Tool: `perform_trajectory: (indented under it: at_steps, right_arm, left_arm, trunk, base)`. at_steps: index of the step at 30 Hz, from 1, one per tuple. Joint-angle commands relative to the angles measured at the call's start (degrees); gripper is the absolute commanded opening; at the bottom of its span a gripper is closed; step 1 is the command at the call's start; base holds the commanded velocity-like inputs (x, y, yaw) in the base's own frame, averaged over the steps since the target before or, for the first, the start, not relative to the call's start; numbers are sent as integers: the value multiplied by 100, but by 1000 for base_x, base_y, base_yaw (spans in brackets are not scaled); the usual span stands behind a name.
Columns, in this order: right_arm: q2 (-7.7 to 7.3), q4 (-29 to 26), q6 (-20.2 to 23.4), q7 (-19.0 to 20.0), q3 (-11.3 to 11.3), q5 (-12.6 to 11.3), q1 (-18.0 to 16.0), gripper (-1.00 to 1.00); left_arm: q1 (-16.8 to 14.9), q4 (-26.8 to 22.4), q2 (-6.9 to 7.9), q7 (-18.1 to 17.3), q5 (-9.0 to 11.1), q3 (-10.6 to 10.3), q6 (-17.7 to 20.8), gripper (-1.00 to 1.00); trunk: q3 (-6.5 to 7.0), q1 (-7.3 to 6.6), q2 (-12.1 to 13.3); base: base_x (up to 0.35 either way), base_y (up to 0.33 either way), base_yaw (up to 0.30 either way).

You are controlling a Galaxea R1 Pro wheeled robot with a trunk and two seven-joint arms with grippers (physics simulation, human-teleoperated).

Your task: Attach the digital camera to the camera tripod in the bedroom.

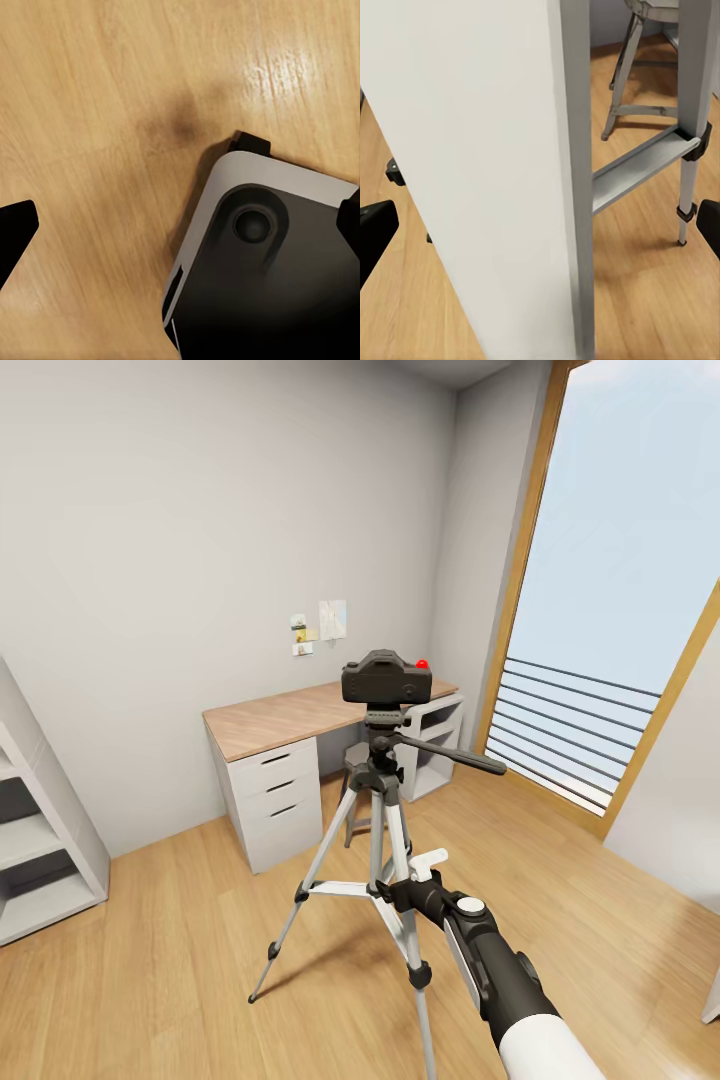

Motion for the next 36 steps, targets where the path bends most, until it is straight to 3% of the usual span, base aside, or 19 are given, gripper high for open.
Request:
perform_trajectory:
  at_steps: [1, 16, 31, 36]
  right_arm:
    - [2, -11, 26, 30, -8, 55, -3, 100]
    - [-21, -13, 32, 39, -20, 58, -3, 100]
    - [-86, -104, 16, 39, -32, 84, -3, 100]
    - [-190, -129, 7, 60, -26, 79, -3, 100]
  left_arm:
    - [-4, 0, 0, 14, 37, -49, 14, 100]
    - [-4, 0, -12, 9, 30, -49, 11, 100]
    - [-4, 0, -85, 9, 39, -49, 14, 100]
    - [-4, 0, -88, 9, 36, -49, 14, 100]
  trunk:
    - [-8, 1, -6]
    - [-8, 1, -6]
    - [-8, 1, -6]
    - [-8, 1, -6]
  base:
    - [0, 0, 0]
    - [-2, 0, 0]
    - [-221, 0, 0]
    - [-25, 0, 0]
